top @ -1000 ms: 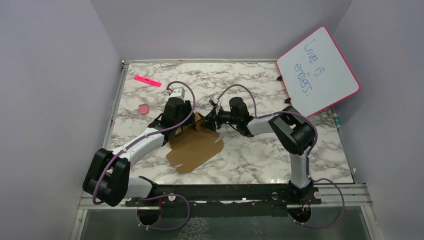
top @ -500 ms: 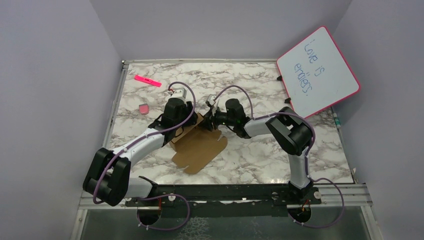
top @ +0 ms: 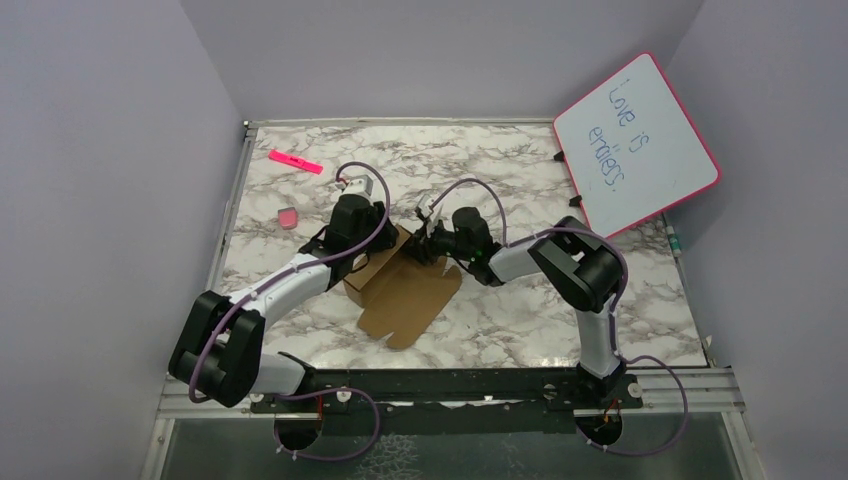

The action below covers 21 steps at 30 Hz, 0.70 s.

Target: Fold the paper box

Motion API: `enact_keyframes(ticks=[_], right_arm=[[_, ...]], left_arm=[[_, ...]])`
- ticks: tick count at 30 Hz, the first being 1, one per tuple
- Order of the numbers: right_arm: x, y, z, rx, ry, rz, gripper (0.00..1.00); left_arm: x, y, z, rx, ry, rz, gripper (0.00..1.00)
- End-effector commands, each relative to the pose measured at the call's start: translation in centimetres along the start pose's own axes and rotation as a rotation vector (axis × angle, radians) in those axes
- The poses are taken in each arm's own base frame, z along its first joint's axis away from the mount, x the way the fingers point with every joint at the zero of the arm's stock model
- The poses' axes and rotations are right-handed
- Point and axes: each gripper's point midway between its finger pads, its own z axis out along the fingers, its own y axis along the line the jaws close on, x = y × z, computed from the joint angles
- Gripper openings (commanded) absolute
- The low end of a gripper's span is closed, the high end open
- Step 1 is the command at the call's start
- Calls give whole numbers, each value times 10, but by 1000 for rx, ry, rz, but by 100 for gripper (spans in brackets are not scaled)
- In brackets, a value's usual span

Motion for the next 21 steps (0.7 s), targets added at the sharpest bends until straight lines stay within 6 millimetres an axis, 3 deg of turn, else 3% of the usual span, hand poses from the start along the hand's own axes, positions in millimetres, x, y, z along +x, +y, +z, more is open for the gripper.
enact_keyframes(ticks=[1, 5, 13, 21], right_arm=[[-1, -10, -2, 91, -32, -2, 34], [-7, -10, -3, 110, -64, 1, 32], [-22, -18, -5, 197, -134, 49, 26], [-21, -25, -9, 301, -139, 111, 23]], left_arm=[[14, -7, 1, 27, 83, -33, 44], [19, -16, 1, 76, 110, -59, 44], [29, -17, 4, 85, 147, -75, 44], [32, -30, 1, 156, 164, -111, 44]])
